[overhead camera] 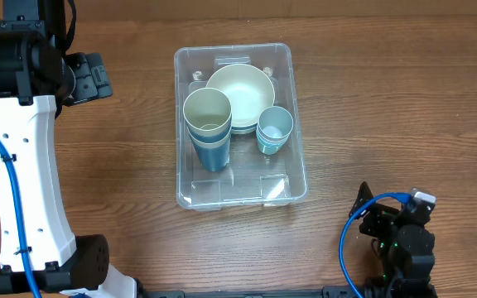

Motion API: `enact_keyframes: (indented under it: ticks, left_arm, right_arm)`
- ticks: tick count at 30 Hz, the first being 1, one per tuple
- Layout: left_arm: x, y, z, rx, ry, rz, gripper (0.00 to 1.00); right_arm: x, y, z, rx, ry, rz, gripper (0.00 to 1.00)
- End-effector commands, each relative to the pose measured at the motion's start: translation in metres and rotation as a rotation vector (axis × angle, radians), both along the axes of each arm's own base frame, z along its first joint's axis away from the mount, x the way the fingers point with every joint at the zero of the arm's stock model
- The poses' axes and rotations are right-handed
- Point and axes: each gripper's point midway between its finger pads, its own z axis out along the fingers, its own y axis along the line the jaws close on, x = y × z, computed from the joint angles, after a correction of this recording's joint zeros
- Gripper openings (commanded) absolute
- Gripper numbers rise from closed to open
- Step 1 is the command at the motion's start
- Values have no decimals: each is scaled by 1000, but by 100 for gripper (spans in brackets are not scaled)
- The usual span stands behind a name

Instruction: Pack container

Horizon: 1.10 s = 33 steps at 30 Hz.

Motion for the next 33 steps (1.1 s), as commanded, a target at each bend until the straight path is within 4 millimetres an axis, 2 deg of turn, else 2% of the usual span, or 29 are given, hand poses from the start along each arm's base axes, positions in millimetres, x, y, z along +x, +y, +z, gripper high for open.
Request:
enact_keyframes:
  ticks: [1,28,31,33]
  left_arm:
    - [-4,2,6,6,-21,13,100]
    - [-4,1,5,5,-19,12,100]
    - [-10,-4,14,7,-46,-2,100]
    - [-23,-8,22,21,-66,-21,100]
  right_arm:
    - [0,-2,-6,-5,-10,-11,100]
    - [0,-2,-7,-5,-5,-10,100]
    - [0,-2,-7,-5,-5,-10,100]
    - [0,-2,-7,-5,-5,-10,100]
